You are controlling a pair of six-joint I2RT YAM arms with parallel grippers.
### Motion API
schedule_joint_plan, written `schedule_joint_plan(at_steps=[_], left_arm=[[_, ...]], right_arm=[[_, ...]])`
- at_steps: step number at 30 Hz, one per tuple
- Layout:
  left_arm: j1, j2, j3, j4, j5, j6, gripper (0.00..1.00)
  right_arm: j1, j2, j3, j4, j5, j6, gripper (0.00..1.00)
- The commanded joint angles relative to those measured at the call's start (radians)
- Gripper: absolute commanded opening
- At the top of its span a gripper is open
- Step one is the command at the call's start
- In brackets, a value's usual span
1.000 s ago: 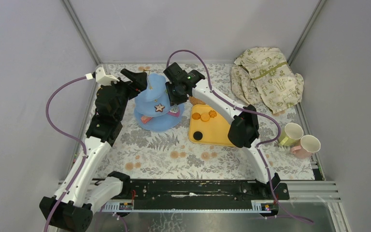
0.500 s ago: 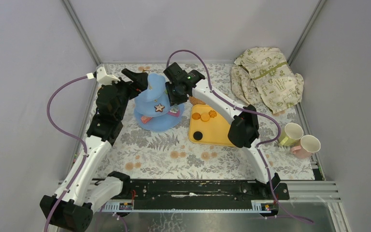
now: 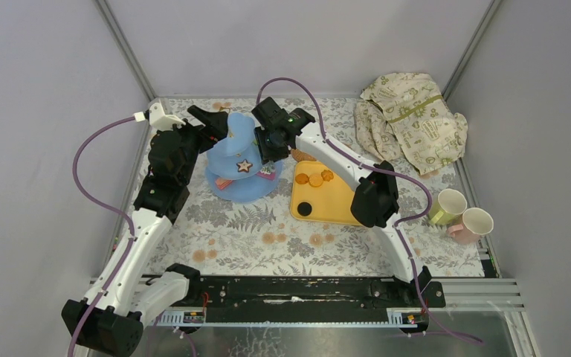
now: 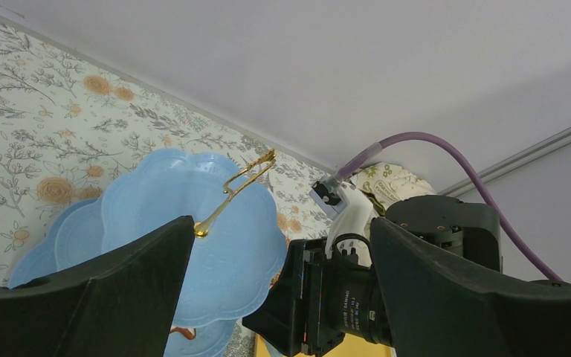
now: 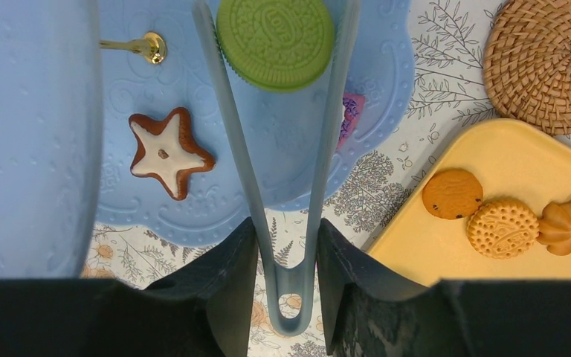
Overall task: Serve the afternoon tea
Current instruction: Place the desert on the desert table.
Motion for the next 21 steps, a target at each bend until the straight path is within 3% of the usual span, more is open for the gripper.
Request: schedule_joint_plan(at_steps=[1, 21], left_arm=[[0.004, 0.004, 0.034, 0.036, 0.012, 0.005, 0.94], [0.002, 0.019, 0.042, 0.033, 0.02, -0.007, 0.94]], right_arm=[[0.005, -0.024, -0.007, 0.014, -0.022, -0.018, 0.4], [0.006, -0.078, -0.068, 0.059, -0.028, -0.024, 0.41]])
